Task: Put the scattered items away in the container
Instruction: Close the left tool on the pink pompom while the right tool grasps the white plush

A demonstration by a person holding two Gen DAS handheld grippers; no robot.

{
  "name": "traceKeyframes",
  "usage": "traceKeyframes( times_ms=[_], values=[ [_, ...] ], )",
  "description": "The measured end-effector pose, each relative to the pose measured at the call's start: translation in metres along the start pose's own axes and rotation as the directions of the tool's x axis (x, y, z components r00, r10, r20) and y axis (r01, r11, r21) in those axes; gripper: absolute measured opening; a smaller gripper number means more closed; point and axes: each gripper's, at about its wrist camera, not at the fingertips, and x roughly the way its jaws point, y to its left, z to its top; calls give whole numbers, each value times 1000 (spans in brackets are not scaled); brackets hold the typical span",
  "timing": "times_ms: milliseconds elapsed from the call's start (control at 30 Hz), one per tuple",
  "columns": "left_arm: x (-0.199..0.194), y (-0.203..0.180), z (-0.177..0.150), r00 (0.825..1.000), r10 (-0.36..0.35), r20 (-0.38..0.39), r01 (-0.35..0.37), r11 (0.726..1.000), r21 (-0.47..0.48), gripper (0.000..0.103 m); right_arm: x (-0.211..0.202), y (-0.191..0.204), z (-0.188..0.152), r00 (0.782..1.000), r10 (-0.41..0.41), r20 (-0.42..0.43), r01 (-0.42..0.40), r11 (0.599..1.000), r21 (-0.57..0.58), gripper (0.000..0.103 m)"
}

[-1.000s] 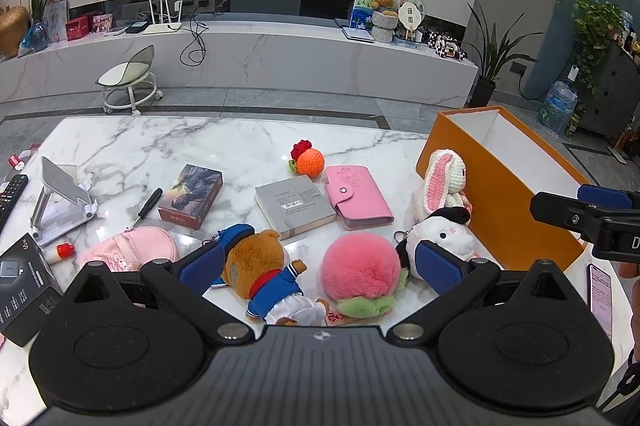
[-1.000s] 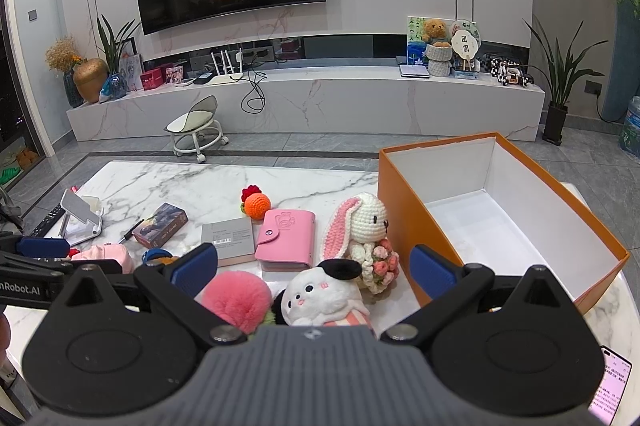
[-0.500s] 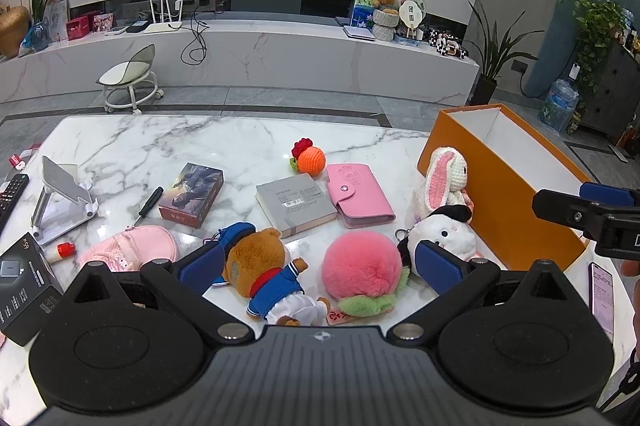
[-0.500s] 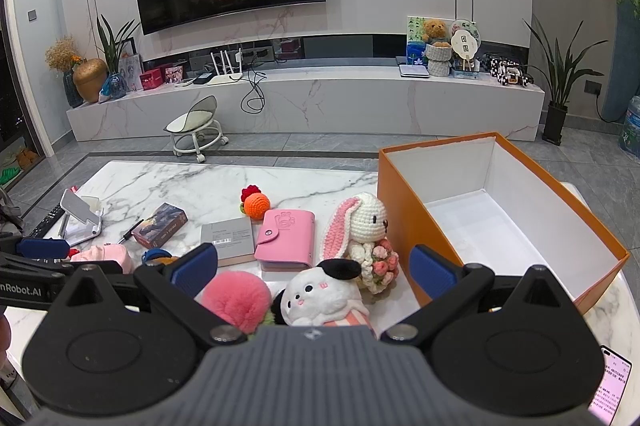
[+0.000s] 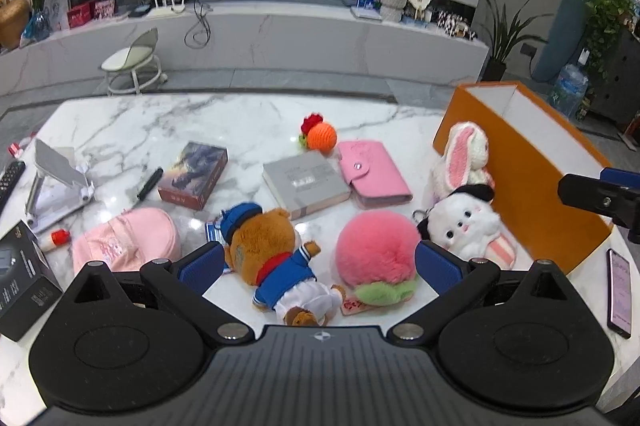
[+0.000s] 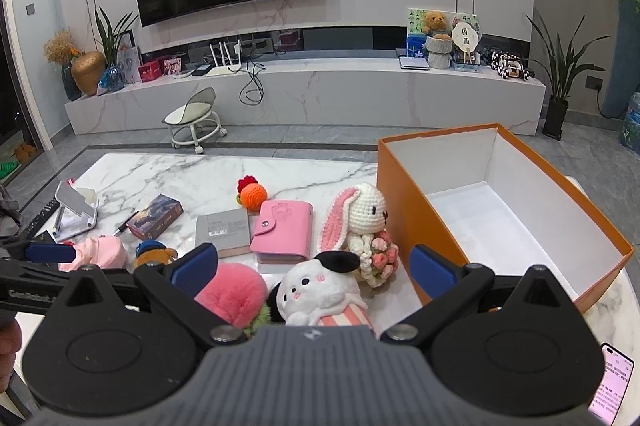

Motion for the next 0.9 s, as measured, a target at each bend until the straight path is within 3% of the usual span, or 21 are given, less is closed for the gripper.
traceKeyframes(
  times_ms=[333, 700, 900],
  values=[
    [27, -5, -8, 999, -28, -42, 29, 999, 30, 103, 20, -1, -2, 999, 3, -35, -3, 1000, 5, 103],
    [64, -11, -16, 994, -73, -83, 80, 993, 85, 103, 74, -4, -15, 988, 7, -155, -8, 1000, -6, 101],
    [73, -20, -13, 984, -179, -24, 180, 976, 118, 103, 102, -11, -21, 980, -11, -200, 15, 1000, 22, 92]
  ],
)
